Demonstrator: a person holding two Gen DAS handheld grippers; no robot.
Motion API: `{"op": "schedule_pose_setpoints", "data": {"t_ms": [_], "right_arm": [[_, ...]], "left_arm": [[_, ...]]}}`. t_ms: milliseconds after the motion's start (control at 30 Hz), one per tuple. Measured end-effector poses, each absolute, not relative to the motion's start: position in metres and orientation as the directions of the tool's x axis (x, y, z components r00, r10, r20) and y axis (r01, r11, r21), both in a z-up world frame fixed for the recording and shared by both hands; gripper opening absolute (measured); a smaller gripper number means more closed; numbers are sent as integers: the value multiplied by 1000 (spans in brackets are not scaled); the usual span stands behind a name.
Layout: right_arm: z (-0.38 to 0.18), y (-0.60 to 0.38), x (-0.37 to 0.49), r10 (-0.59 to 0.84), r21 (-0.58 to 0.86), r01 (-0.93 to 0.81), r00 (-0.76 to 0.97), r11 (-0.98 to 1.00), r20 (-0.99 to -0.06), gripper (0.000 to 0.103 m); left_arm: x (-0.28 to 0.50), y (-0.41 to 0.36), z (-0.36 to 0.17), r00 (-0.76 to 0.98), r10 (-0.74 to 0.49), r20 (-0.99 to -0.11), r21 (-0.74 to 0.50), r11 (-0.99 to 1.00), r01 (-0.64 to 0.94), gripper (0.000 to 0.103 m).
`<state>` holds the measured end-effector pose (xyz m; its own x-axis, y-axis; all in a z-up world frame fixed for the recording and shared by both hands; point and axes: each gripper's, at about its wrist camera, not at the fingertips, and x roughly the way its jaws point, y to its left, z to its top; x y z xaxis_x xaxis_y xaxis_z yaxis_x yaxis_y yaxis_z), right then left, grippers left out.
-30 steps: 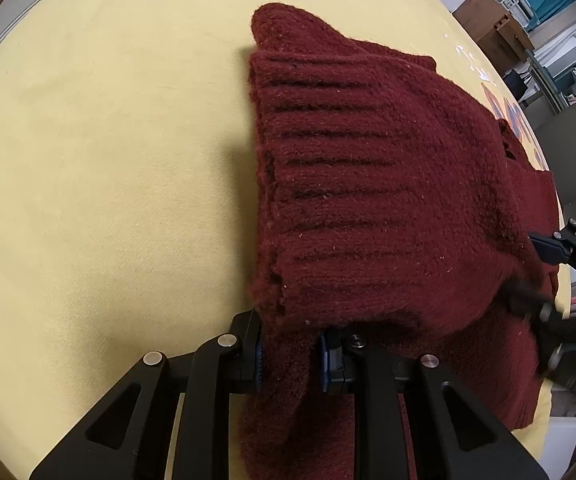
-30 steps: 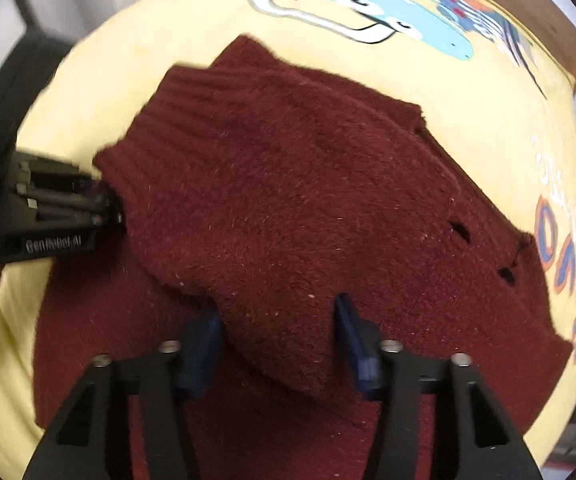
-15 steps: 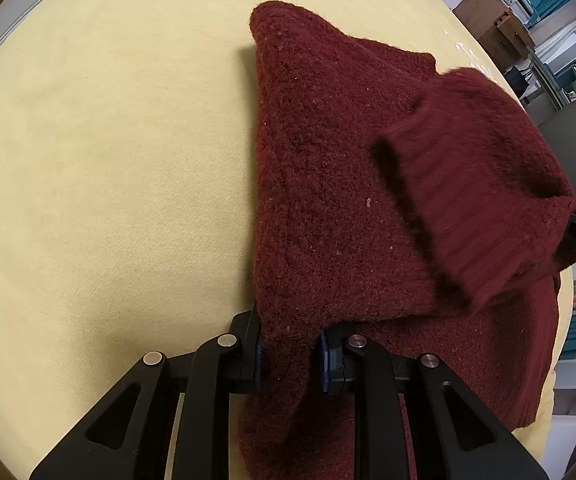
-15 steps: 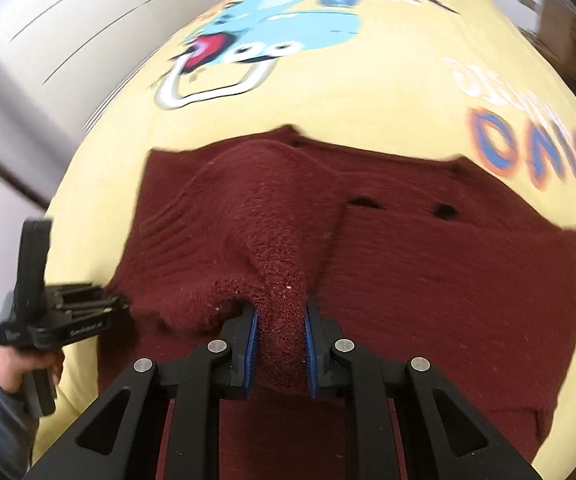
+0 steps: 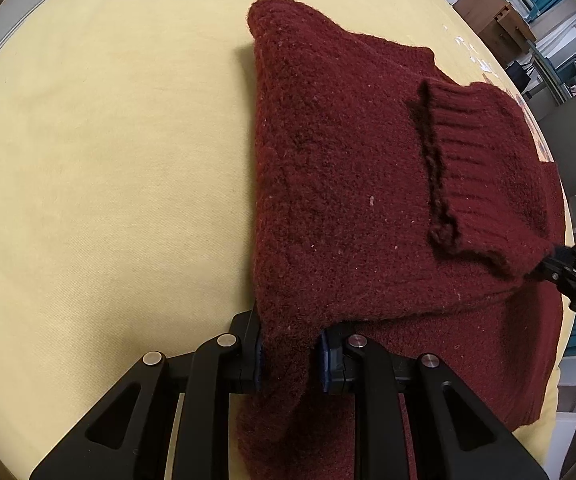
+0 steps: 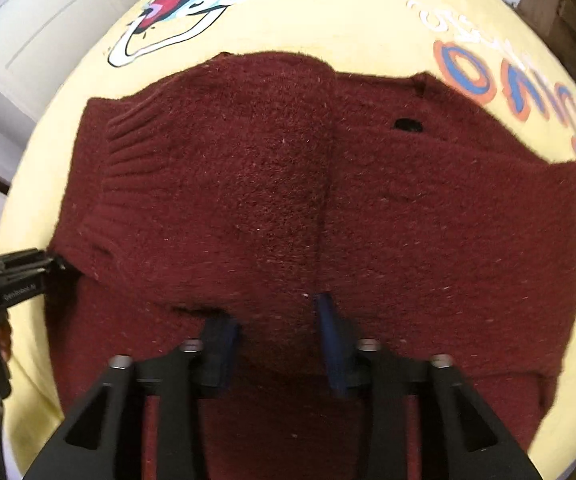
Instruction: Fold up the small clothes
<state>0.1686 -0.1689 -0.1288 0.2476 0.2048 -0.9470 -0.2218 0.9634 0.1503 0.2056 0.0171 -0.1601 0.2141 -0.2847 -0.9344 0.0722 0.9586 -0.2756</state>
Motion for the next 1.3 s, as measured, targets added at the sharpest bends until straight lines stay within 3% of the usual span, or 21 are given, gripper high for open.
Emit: {"op": "schedule_pose_setpoints", "data": {"t_ms": [33, 200, 500, 767, 933, 967, 1000, 1033, 1100, 1300], "right_arm": [[-126, -169, 168, 182, 125, -224, 254, 967, -950, 67], [-108, -167, 166, 117, 44, -251, 283, 967, -952, 75], [-72, -124, 168, 152, 24, -369, 322, 929, -934, 77], [-107, -66, 176, 180, 43, -484, 239, 874, -954, 77], [-127, -45, 185, 139, -14, -494, 272, 870, -952, 77], [-128, -44, 186, 137, -19, -495, 276, 869, -951, 74], [-129, -43, 187, 130, -28, -498, 279, 867, -952, 54], [-130, -44, 188, 108, -53, -497, 289, 866, -951, 27], [-125, -53, 190, 129, -28, -479, 291, 877, -948, 14], [-97, -123, 197, 301, 211, -301, 291, 930, -908, 13]], "left_arm": [[205, 16, -160, 213, -280, -936, -271, 960, 74, 18], [209, 5, -159, 216, -265, -940, -253, 964, 83, 18], [208, 3, -159, 215, -259, -942, -247, 966, 80, 18], [212, 0, -161, 204, -242, -949, -229, 970, 87, 18], [213, -9, -159, 205, -217, -954, -199, 974, 105, 18], [213, -9, -159, 203, -218, -955, -200, 974, 104, 18], [214, -9, -160, 201, -221, -955, -203, 974, 103, 18], [215, -9, -160, 199, -223, -954, -206, 973, 103, 18], [218, -8, -160, 197, -223, -955, -205, 973, 107, 18], [221, -10, -160, 200, -219, -955, -201, 974, 106, 18]]}}
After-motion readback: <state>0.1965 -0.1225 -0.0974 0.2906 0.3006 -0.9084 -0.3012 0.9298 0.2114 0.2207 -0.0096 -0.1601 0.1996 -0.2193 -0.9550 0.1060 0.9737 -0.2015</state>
